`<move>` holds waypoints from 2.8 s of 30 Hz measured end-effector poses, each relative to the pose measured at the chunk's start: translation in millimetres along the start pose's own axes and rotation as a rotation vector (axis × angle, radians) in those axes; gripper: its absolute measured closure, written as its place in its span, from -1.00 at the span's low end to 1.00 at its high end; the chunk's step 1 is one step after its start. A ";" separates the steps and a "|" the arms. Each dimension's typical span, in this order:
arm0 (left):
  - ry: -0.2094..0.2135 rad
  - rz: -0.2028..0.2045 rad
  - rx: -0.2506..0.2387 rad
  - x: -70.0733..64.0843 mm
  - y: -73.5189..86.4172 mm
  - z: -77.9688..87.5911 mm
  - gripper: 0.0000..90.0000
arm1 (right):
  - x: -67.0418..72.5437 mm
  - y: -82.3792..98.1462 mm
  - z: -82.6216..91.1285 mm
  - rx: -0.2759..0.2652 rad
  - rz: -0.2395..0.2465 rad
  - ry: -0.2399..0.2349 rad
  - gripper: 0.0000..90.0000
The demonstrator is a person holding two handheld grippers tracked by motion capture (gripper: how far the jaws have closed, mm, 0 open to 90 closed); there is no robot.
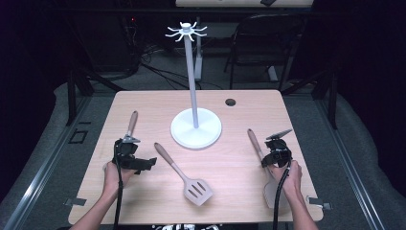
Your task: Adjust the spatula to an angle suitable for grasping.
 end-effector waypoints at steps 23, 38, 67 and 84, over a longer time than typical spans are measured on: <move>0.036 -0.037 0.004 -14.0 -4.5 -7.0 -0.94 | 6.0 7.7 -2.0 0.057 0.059 0.021 0.73; 0.027 -0.019 0.001 -10.9 -2.5 -1.9 -0.93 | 26.1 -9.2 8.0 -0.071 0.102 -0.037 0.75; 0.096 -0.014 -0.040 -27.6 -22.7 -16.7 -1.00 | 103.3 -44.9 27.2 -0.226 0.285 -0.180 0.75; 0.118 -0.050 -0.059 -42.1 -33.8 -29.0 -0.99 | 131.6 -45.0 29.1 -0.238 0.380 -0.241 0.75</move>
Point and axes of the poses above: each handheld gripper's, and its own axes: z roughly backward along the jaws, y roughly out of its underside, x roughly to its left, the point moved 7 cm from there along -z, roughly forward along the jaws, and after that the axes turned 13 degrees about -x, right-handed, at the moved point
